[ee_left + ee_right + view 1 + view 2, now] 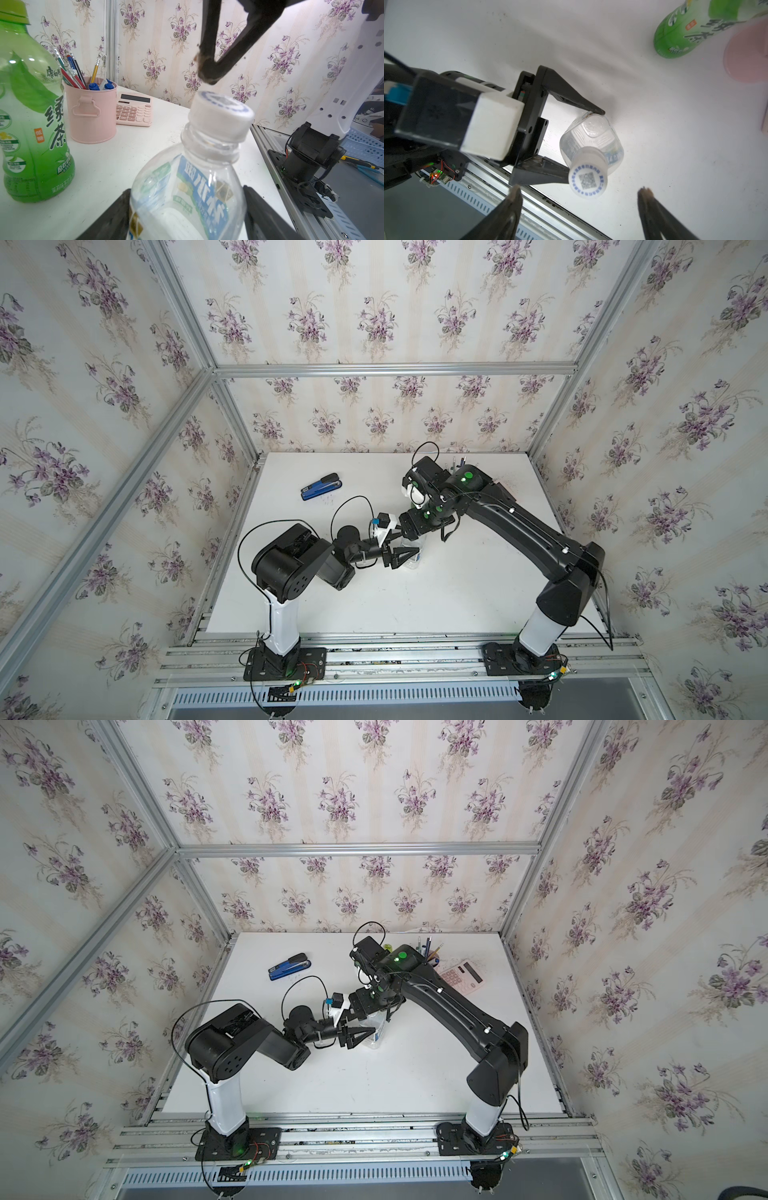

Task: Screw on the bottle caps
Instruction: Screw the bottle cap onto the plastic bottle.

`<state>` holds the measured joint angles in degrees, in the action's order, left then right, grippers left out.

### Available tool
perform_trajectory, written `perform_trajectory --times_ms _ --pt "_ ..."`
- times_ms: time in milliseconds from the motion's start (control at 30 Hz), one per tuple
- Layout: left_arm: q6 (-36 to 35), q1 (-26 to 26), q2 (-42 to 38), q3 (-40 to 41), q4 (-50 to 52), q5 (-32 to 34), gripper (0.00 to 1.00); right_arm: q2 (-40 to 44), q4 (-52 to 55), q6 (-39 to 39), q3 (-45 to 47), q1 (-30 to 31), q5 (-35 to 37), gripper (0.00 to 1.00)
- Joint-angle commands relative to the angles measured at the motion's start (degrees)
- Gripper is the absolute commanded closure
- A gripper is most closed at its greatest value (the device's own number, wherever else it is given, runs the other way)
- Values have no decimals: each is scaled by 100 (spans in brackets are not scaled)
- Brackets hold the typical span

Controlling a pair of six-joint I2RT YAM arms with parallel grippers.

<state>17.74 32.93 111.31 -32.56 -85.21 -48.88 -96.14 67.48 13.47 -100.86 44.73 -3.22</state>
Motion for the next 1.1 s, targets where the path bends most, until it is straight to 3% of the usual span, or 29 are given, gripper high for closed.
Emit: perform_trajectory --times_ms 0,133,267,333,367,533,633,767,1067 --pt "-69 3 80 46 1138 -60 19 652 -1133 -20 631 -241 -259 15" --pt "-71 3 71 65 1119 -55 19 1762 -2979 3 2060 -675 -383 21" --pt "-80 3 58 53 1138 -57 19 2844 -4974 -167 3808 -819 -1062 30" --pt "-78 3 58 44 1129 -66 19 3126 -5488 -98 4205 -865 -1157 16" --pt "-82 1 58 53 1135 -63 19 3145 -5626 -164 4299 -935 -1385 0" --pt "-85 3 49 44 1140 -74 19 3115 -6640 -96 4939 -959 -1791 1" --pt "-93 3 32 55 1146 -81 19 3039 -7298 67 5260 -958 -1878 12" --pt "-113 3 18 57 1173 -75 19 2902 -7752 180 5433 -982 -2051 15" --pt "-106 3 5 59 1167 -83 19 2518 -7842 331 5436 -1001 -2152 35"
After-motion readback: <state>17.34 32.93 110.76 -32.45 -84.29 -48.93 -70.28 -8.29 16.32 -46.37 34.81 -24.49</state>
